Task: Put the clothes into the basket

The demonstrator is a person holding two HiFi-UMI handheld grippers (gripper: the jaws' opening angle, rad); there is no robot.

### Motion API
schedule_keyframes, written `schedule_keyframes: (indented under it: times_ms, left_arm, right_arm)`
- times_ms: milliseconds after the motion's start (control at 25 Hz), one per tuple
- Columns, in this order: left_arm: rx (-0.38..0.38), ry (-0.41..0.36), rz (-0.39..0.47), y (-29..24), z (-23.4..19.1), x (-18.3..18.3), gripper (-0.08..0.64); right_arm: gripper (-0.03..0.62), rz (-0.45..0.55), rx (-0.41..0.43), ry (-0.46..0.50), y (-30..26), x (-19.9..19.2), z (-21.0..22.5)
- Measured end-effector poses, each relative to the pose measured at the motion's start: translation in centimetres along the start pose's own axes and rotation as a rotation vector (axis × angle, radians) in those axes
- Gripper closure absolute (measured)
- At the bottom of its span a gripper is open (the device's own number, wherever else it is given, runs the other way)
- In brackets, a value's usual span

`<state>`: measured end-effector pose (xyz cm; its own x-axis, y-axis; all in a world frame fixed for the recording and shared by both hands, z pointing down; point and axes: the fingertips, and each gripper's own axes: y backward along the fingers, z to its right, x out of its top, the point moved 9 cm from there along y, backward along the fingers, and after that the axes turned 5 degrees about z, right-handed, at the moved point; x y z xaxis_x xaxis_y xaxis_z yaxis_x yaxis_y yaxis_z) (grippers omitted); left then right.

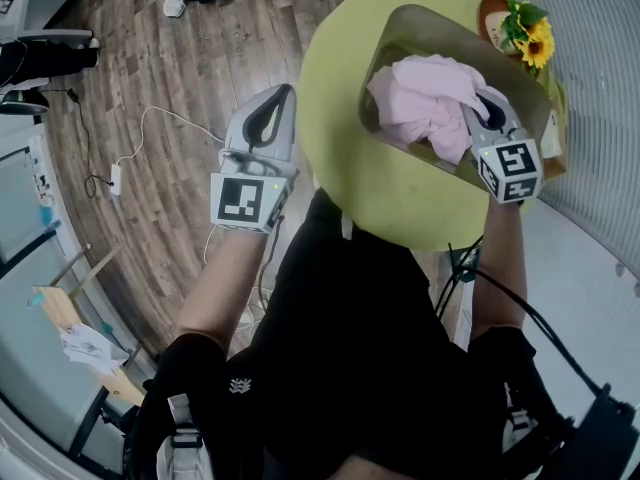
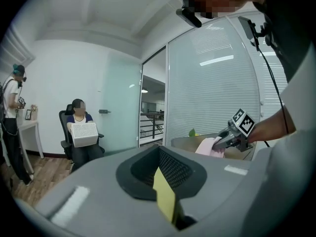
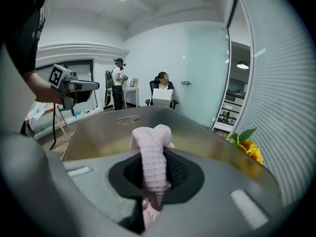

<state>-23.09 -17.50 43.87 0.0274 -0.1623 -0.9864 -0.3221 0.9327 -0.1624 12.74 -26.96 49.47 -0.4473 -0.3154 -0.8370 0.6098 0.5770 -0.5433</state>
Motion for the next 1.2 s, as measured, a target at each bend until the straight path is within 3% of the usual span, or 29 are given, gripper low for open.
schedule_keyframes:
  times_ms: [280,400,680,880,1040,1200]
  left_arm:
    - [-0.071,-0.045,0.047,0.1,0.7,0.5,0.555]
    - [-0.080,-0.065,0.045,-0.1,0.5,-0.4,0.555]
    - [-0.095,-0.068,0.074,0.0,1.4,0.2,0.555]
    - [-0.126,-0.075,0.107,0.5,2.8,1.8,0.555]
    - [-0.134,-0.060,0.114,1.0,4.0,3.4,0.555]
    - [-0.158,-0.069,0.155,1.6,5.0,5.1,0.555]
  right_arm:
    - [0.545,-0.113,-0.032,0.048,-0.3,-0.4,-0.6]
    - [0.528,-0.154,-0.057,0.019,-0.5,-1.6,-0.3]
    - [0.414,-0.262,-0.092,-0.033,1.0,-3.4,0.0]
    - [0.402,-0.232,-0.115,-0.051,3.5,-2.5,-0.5]
    - [0.402,-0.231,-0.134,-0.011,5.0,-2.4,-1.6]
    - [0.402,-0.137,-0.143,-0.057,6.7,-1.5,-2.9]
